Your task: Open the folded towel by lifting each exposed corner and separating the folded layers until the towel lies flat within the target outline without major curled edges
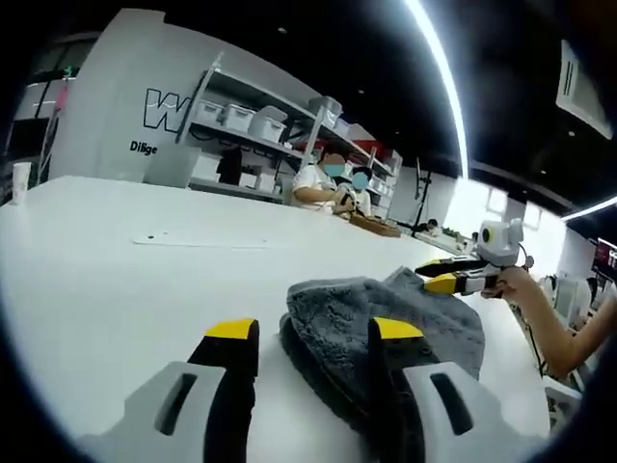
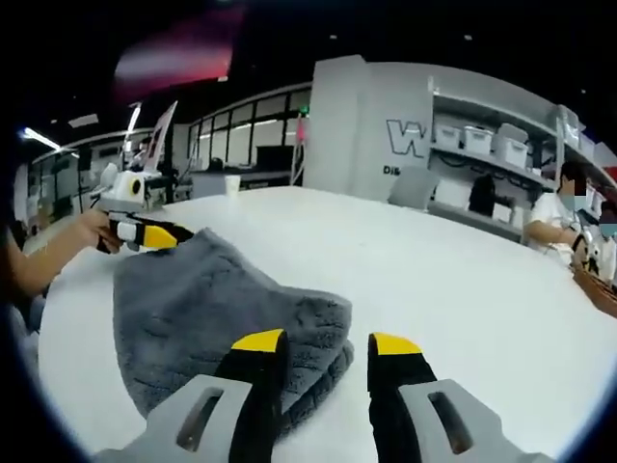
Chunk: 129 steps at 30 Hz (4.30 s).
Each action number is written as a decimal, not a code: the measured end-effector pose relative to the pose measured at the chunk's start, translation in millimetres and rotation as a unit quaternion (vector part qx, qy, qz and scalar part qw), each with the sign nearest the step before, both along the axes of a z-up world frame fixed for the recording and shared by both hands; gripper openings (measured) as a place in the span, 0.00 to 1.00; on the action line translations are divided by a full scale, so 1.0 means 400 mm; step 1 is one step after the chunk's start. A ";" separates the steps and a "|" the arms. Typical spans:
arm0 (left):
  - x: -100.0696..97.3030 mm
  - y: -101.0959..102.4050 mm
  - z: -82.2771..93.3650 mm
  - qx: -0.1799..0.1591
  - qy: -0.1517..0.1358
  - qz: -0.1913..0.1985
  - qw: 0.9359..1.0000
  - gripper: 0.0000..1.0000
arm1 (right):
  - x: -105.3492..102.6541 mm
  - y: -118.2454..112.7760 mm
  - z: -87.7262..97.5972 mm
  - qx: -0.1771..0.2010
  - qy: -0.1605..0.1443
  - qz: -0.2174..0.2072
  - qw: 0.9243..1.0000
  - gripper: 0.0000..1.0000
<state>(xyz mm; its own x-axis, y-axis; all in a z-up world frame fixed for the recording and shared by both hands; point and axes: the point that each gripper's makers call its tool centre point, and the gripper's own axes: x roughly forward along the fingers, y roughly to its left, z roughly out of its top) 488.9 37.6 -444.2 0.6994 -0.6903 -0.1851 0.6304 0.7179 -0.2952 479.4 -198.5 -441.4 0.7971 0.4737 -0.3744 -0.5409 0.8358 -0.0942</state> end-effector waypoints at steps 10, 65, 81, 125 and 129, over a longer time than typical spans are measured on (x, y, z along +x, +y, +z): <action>0.015 0.008 -0.021 0.005 0.012 0.005 1.000 0.45 | -0.006 0.000 -0.031 -0.003 0.022 0.007 1.000 0.30; 0.020 -0.062 -0.093 0.009 0.084 -0.039 0.996 0.22 | 0.013 0.019 -0.099 0.123 0.112 0.027 0.986 0.24; 0.016 -0.072 -0.071 0.002 0.068 -0.040 0.997 0.11 | 0.011 0.038 -0.074 0.093 0.077 0.054 0.991 0.06; 0.134 -0.006 0.043 0.017 -0.001 0.000 1.000 0.09 | 0.146 0.103 0.037 0.067 0.024 0.065 0.995 0.03; 0.168 -0.010 0.051 0.021 -0.006 0.003 1.000 0.09 | 0.185 0.102 0.050 0.061 0.017 0.061 0.996 0.03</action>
